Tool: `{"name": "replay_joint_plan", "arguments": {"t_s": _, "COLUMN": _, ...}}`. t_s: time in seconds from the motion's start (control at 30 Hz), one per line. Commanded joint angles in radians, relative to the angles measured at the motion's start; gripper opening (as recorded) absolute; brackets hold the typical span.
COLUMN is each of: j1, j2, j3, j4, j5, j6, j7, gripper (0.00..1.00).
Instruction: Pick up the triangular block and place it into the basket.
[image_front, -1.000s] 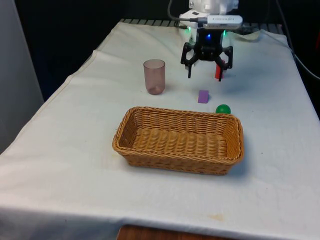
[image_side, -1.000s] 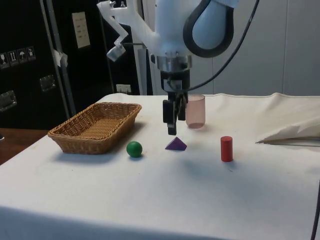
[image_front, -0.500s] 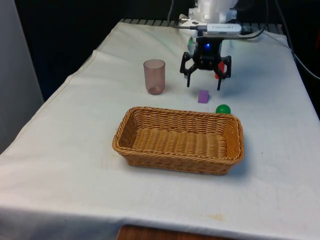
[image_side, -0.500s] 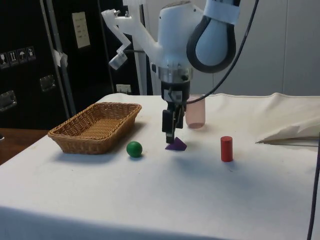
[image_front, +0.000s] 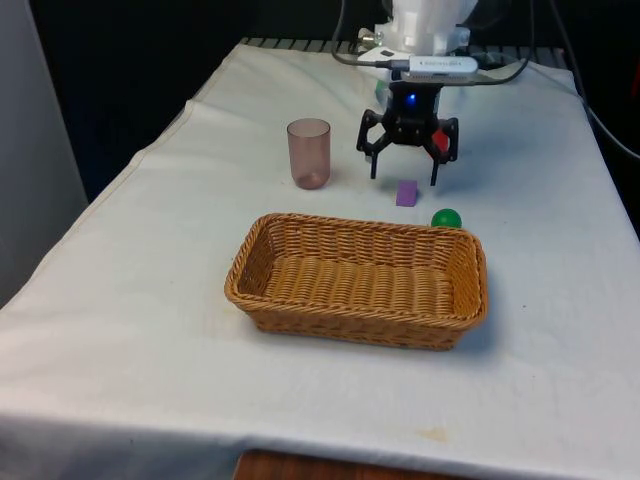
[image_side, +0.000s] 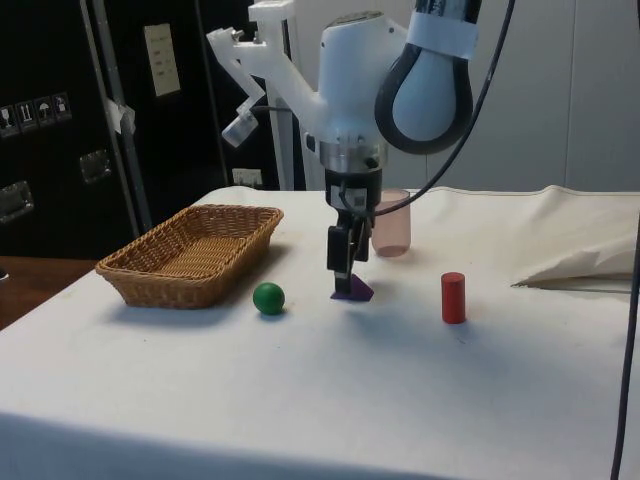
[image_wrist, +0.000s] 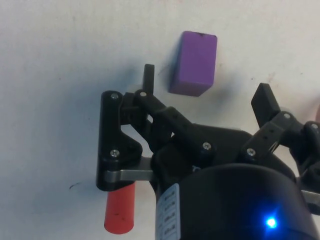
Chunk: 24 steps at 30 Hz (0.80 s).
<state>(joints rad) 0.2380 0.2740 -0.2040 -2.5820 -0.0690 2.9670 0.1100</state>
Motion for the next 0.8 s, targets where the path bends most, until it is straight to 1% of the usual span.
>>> {"name": "replay_joint_plan", "arguments": {"t_s": 0.0, "j1": -0.008, "j2": 0.001, "j3": 0.010, "j4": -0.003, "j5": 0.009, "j6": 0.011, "j7": -0.009, "gripper": 1.00}}
{"name": "replay_joint_plan", "arguments": {"t_s": 0.1, "j1": -0.009, "j2": 0.004, "j3": 0.006, "j4": -0.003, "j5": 0.008, "j6": 0.012, "j7": -0.010, "gripper": 1.00}}
{"name": "replay_joint_plan", "arguments": {"t_s": 0.13, "j1": 0.000, "j2": 0.003, "j3": -0.004, "j4": 0.000, "j5": 0.000, "j6": 0.000, "j7": -0.002, "gripper": 1.00}}
{"name": "replay_joint_plan", "arguments": {"t_s": 0.17, "j1": -0.009, "j2": 0.006, "j3": 0.005, "j4": -0.002, "j5": 0.008, "j6": 0.013, "j7": -0.011, "gripper": 1.00}}
{"name": "replay_joint_plan", "arguments": {"t_s": 0.4, "j1": -0.011, "j2": 0.016, "j3": 0.002, "j4": 0.000, "j5": 0.009, "j6": 0.016, "j7": -0.012, "gripper": 1.00}}
{"name": "replay_joint_plan", "arguments": {"t_s": 0.43, "j1": -0.001, "j2": 0.017, "j3": -0.010, "j4": 0.002, "j5": 0.000, "j6": 0.001, "j7": -0.003, "gripper": 1.00}}
{"name": "replay_joint_plan", "arguments": {"t_s": 0.47, "j1": -0.012, "j2": 0.022, "j3": 0.004, "j4": 0.001, "j5": 0.011, "j6": 0.018, "j7": -0.013, "gripper": 1.00}}
{"name": "replay_joint_plan", "arguments": {"t_s": 0.53, "j1": -0.014, "j2": 0.026, "j3": 0.005, "j4": 0.002, "j5": 0.013, "j6": 0.019, "j7": -0.013, "gripper": 1.00}}
{"name": "replay_joint_plan", "arguments": {"t_s": 0.67, "j1": -0.014, "j2": 0.035, "j3": 0.000, "j4": 0.005, "j5": 0.011, "j6": 0.026, "j7": -0.013, "gripper": 1.00}}
{"name": "replay_joint_plan", "arguments": {"t_s": 0.7, "j1": -0.014, "j2": 0.036, "j3": -0.001, "j4": 0.005, "j5": 0.011, "j6": 0.027, "j7": -0.013, "gripper": 0.97}}
{"name": "replay_joint_plan", "arguments": {"t_s": 0.73, "j1": -0.002, "j2": 0.037, "j3": -0.016, "j4": 0.009, "j5": 0.000, "j6": 0.014, "j7": -0.003, "gripper": 0.93}}
{"name": "replay_joint_plan", "arguments": {"t_s": 0.77, "j1": -0.014, "j2": 0.037, "j3": -0.001, "j4": 0.006, "j5": 0.011, "j6": 0.028, "j7": -0.013, "gripper": 0.93}}
